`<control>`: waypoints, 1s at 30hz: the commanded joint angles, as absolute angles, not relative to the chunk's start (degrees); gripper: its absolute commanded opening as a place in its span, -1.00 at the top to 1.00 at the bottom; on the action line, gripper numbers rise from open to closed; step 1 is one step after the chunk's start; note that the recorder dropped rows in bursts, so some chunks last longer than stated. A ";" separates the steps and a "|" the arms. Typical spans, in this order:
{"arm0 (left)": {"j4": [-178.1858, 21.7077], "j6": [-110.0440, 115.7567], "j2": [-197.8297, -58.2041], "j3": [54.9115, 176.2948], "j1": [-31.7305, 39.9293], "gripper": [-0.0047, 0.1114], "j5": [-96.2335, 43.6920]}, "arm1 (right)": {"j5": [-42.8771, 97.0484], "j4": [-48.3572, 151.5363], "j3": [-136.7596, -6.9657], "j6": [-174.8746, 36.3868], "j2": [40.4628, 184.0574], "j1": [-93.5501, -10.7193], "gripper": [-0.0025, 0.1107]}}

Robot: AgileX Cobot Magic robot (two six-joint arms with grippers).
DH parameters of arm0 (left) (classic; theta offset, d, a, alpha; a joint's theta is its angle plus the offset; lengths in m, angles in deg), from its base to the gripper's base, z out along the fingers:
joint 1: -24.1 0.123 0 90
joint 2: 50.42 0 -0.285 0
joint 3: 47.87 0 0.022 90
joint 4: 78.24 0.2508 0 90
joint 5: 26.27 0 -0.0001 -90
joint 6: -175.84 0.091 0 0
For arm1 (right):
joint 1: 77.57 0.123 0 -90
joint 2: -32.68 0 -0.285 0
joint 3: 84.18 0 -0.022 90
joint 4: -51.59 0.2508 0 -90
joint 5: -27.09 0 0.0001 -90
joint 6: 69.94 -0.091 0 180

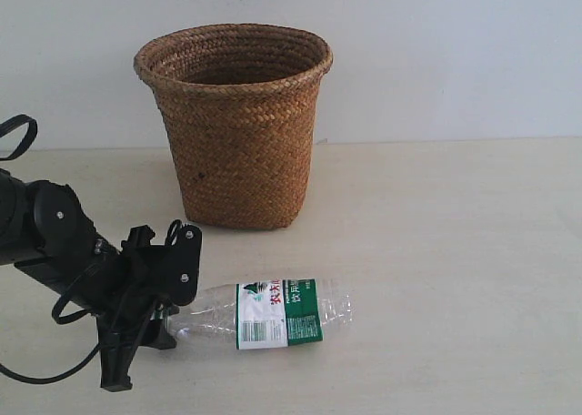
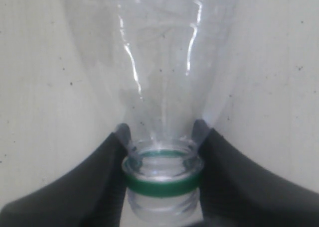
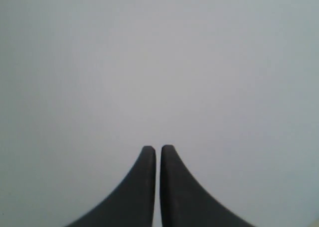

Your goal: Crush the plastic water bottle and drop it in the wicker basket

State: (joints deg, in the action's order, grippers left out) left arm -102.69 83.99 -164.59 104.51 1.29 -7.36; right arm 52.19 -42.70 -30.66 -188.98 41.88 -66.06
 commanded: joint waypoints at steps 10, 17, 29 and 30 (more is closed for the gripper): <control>-102.85 83.76 -164.67 104.32 1.42 0.85 -7.84 | 51.33 10.98 -25.31 -188.95 41.65 -66.23 0.96; -102.85 83.64 -164.67 104.32 1.42 0.85 -7.83 | 43.55 21.01 -17.79 -188.95 41.65 -66.23 0.96; -102.85 83.22 -164.67 104.32 1.42 0.85 -7.42 | 32.84 40.46 -7.53 -189.06 41.65 -66.23 0.96; -102.85 83.08 -164.67 104.32 1.42 0.85 -7.44 | 31.96 40.86 -6.97 -189.06 41.65 -66.23 0.96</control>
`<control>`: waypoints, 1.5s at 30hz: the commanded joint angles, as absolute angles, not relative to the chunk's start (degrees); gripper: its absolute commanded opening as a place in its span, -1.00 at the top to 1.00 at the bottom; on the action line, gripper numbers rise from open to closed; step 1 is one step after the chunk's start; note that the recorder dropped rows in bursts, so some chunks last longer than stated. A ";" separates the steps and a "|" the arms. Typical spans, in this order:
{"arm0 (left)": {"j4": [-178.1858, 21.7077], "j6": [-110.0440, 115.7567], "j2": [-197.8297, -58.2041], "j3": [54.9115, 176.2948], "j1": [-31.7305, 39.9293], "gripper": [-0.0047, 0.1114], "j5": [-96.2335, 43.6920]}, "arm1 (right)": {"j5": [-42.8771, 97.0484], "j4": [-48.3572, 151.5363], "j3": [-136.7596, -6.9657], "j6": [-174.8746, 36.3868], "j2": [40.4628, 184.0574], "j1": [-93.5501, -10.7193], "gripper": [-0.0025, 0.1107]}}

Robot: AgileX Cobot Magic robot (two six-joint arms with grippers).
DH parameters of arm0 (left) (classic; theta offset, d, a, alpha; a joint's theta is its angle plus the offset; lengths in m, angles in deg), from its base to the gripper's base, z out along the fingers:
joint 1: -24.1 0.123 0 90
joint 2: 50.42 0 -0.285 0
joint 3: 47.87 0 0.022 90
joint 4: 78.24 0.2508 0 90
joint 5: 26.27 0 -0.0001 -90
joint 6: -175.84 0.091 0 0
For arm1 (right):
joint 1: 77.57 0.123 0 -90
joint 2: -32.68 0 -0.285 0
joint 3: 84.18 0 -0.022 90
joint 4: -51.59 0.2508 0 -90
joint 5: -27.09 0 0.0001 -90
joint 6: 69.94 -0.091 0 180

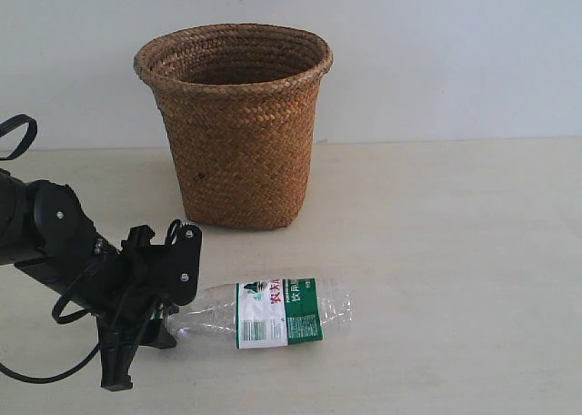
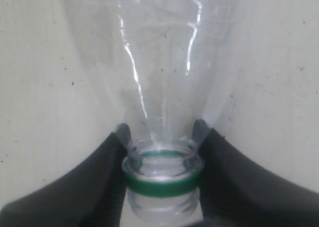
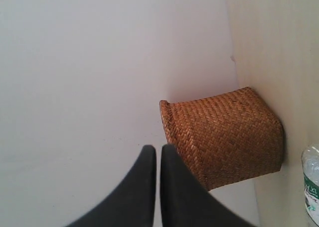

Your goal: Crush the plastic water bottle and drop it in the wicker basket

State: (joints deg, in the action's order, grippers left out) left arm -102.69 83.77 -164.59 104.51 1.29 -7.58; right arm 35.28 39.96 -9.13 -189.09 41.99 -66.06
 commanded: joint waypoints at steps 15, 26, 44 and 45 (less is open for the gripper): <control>-102.85 83.08 -164.67 104.32 1.42 0.85 -7.34 | 33.82 42.42 -6.97 -188.94 41.65 -66.23 0.96; -102.85 82.98 -164.67 104.32 1.42 0.85 -7.22 | 43.45 42.28 -6.97 -185.03 41.65 -66.23 0.96; -102.85 82.84 -164.67 104.32 1.42 0.85 -6.96 | 43.85 41.77 -6.97 -127.38 41.65 -66.23 0.96; -102.85 82.84 -164.67 104.32 1.42 0.85 -6.96 | 43.85 41.77 -6.97 -123.87 41.65 -66.23 0.96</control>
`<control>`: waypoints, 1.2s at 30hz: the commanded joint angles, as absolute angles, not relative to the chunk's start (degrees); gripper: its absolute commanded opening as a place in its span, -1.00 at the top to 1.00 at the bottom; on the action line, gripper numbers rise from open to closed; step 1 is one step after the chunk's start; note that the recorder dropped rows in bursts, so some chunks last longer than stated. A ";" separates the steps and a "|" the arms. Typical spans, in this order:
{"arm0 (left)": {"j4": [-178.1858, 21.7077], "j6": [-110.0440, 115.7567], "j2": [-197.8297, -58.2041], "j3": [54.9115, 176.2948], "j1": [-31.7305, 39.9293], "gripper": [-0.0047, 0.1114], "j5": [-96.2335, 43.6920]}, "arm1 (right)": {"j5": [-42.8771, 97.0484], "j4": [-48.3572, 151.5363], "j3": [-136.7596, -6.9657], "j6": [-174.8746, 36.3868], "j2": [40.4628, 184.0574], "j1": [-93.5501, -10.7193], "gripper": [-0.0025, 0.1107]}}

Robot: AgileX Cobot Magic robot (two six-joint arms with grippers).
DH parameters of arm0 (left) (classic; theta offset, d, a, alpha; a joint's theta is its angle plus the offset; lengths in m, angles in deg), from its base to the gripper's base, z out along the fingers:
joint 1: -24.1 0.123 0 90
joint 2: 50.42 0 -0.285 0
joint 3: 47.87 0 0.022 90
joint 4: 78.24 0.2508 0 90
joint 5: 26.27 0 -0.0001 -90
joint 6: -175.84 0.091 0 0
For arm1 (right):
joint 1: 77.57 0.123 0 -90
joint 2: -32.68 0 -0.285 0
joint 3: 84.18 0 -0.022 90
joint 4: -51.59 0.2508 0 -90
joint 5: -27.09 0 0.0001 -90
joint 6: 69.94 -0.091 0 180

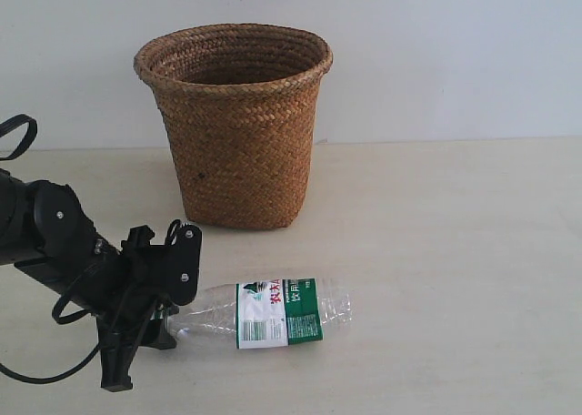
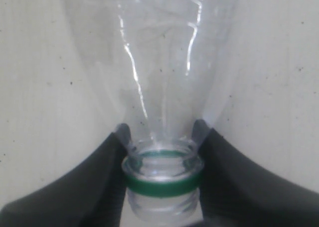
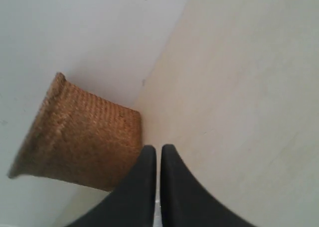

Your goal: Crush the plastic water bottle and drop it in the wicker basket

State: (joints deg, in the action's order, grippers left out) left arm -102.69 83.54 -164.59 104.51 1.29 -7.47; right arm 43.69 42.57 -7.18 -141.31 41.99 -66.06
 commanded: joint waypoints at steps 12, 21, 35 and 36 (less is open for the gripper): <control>-104.65 82.84 -164.67 104.32 1.42 0.85 -6.87 | 44.07 41.64 -6.97 -94.57 41.65 -66.23 0.96; -104.31 82.84 -161.41 104.32 1.26 0.85 -6.00 | 44.07 41.64 -6.97 -94.57 41.65 -66.23 0.96; -114.12 82.84 -130.69 104.32 0.74 0.85 4.22 | 44.07 41.64 -6.97 -94.57 41.65 -66.23 0.96; -115.10 82.84 -128.61 104.32 0.74 0.85 3.98 | 44.07 41.64 -6.97 -94.57 41.65 -66.23 0.96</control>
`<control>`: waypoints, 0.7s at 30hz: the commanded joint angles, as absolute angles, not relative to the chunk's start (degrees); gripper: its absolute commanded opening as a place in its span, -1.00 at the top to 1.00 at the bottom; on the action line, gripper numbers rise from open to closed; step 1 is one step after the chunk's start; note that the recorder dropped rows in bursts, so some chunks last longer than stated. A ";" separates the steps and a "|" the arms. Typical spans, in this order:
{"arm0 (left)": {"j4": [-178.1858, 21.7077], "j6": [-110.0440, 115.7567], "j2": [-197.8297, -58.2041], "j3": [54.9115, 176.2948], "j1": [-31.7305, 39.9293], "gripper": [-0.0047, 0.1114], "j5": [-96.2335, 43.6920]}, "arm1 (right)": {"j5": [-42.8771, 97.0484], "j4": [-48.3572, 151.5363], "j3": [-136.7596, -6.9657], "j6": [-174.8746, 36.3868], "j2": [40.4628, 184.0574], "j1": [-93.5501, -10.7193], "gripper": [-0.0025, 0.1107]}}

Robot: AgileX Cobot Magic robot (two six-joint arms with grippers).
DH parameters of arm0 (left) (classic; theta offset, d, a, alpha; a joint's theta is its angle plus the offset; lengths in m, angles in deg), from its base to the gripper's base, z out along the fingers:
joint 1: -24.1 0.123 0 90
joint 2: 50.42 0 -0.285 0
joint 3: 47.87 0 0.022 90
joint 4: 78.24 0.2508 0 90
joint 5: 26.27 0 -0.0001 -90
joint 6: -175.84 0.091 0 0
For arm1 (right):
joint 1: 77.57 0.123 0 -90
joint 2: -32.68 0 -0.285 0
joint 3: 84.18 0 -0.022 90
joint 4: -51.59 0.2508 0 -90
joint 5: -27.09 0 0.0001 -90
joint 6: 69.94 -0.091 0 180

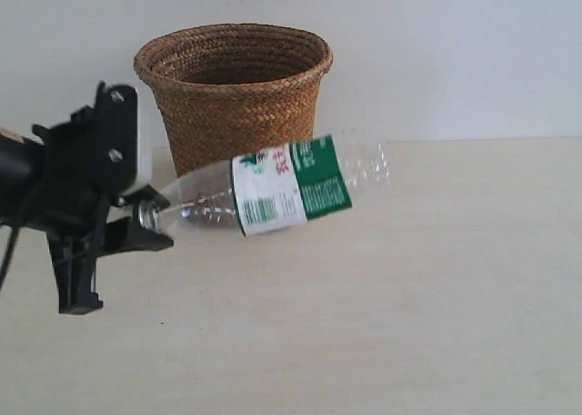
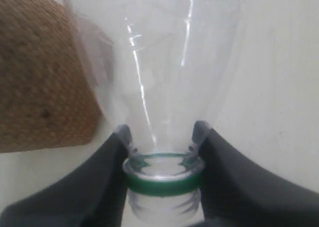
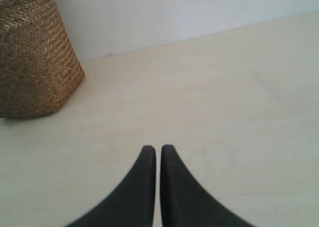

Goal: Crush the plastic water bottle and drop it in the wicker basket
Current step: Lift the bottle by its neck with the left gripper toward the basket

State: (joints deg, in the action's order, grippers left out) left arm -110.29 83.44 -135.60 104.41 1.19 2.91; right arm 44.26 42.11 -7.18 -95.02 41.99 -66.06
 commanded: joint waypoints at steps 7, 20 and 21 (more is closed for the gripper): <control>-119.62 82.84 -122.22 104.32 0.74 0.85 -0.06 | 44.07 41.64 -6.97 -94.57 41.65 -66.23 0.96; -106.78 74.88 -140.05 104.32 0.98 0.85 4.94 | 44.07 41.64 -6.97 -94.57 41.65 -66.23 0.96; -104.70 74.56 -140.10 104.32 0.98 0.85 1.42 | 44.07 41.64 -6.97 -94.57 41.65 -66.23 0.96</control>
State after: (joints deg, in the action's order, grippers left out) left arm -109.63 76.32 -139.22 104.41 0.96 6.92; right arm 44.26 42.11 -7.18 -94.80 41.99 -66.06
